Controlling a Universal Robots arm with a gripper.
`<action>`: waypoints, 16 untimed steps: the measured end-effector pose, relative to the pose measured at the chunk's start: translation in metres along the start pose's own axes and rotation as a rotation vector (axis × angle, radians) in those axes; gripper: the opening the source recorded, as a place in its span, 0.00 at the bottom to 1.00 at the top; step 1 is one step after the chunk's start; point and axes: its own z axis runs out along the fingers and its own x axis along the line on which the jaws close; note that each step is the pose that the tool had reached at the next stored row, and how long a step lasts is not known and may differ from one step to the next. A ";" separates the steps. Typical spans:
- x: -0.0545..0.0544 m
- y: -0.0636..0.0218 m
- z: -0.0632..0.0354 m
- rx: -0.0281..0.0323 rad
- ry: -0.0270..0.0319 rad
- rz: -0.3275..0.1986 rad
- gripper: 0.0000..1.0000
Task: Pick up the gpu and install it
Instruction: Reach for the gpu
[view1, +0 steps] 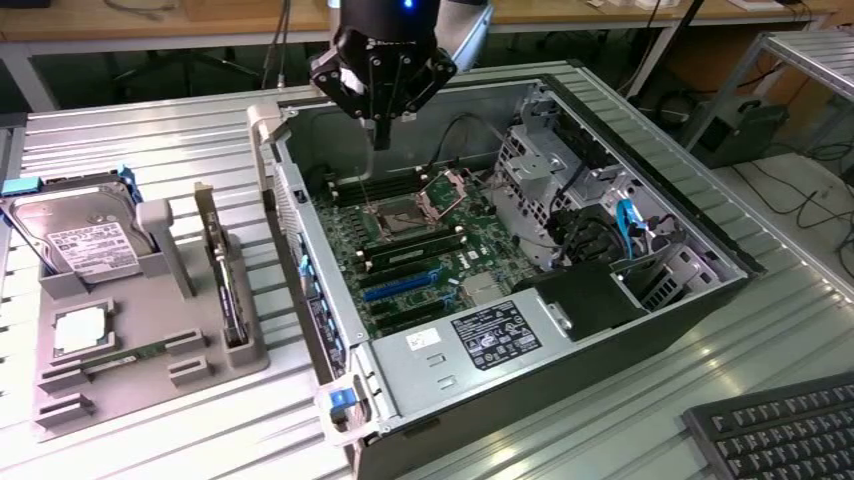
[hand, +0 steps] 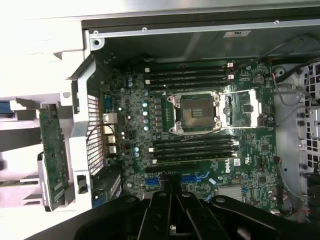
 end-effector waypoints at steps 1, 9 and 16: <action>0.004 -0.0008 -0.0002 0.0001 0.0000 0.000 0.11; 0.044 -0.0118 0.0000 0.0000 0.0000 0.000 0.11; 0.068 -0.0199 0.0028 0.0001 0.0001 0.000 0.11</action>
